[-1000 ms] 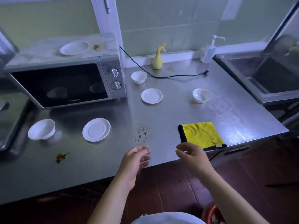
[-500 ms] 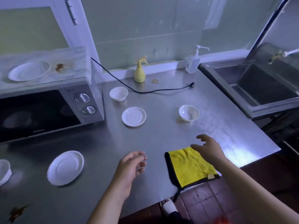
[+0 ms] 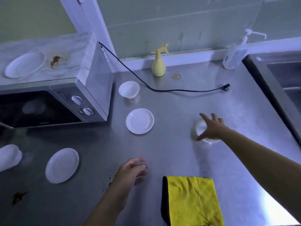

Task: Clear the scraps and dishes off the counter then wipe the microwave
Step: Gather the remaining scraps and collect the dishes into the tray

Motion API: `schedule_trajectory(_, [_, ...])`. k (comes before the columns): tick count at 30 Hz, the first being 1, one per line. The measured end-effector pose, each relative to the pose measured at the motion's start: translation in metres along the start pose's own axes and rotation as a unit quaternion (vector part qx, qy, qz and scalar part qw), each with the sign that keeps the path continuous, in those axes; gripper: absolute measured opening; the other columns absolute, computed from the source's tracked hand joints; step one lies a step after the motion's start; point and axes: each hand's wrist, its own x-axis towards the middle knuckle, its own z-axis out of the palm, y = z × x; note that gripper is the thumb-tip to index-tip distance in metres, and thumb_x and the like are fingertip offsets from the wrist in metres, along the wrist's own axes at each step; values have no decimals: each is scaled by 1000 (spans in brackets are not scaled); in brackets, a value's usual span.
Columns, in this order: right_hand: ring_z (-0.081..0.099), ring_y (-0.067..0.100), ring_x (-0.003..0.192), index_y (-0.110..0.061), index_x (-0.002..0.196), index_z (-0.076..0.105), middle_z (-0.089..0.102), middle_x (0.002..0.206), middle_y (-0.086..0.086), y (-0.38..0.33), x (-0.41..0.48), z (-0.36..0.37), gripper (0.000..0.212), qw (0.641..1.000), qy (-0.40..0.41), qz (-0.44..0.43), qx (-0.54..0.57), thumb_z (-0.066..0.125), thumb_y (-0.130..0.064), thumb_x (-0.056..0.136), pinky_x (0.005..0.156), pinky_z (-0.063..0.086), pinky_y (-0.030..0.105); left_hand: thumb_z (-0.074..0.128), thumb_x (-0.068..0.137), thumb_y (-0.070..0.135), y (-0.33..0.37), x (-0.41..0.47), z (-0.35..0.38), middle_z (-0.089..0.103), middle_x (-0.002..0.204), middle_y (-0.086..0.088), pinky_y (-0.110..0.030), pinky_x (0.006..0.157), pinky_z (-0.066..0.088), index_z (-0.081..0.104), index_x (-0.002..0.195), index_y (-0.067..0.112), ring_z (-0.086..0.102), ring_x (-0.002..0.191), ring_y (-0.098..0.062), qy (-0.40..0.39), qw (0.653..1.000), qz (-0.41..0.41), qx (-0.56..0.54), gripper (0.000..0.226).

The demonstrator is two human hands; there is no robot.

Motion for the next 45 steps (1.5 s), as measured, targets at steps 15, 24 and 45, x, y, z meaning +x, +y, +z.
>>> schedule_trajectory(15, [20, 34, 143, -44, 152, 25, 16, 159, 5, -117, -102, 61, 112, 961, 122, -184, 167, 91, -41, 62, 108, 34, 51, 57, 95, 0, -12, -35, -74, 69, 96, -12, -26, 71, 48, 66, 103, 9, 63, 77, -19, 66, 985, 2, -160, 15])
schedule_trajectory(24, [33, 22, 137, -47, 148, 25, 23, 151, -5, -263, -249, 171, 111, 911, 65, -331, 236, 94, -35, 61, 106, 36, 37, 70, 91, 13, -51, -107, -204, 70, 118, -6, -35, 93, 55, 68, 118, 10, 66, 112, -21, 78, 980, 96, -158, 28])
schedule_trajectory(45, [27, 22, 138, -44, 150, 24, 21, 154, -3, -546, -347, 285, 110, 895, 49, -432, 100, 92, -42, 64, 108, 32, 38, 61, 91, -2, -151, -162, -486, 72, 97, -17, -29, 69, 55, 71, 102, 4, 67, 85, -23, 184, 918, 104, -336, 16])
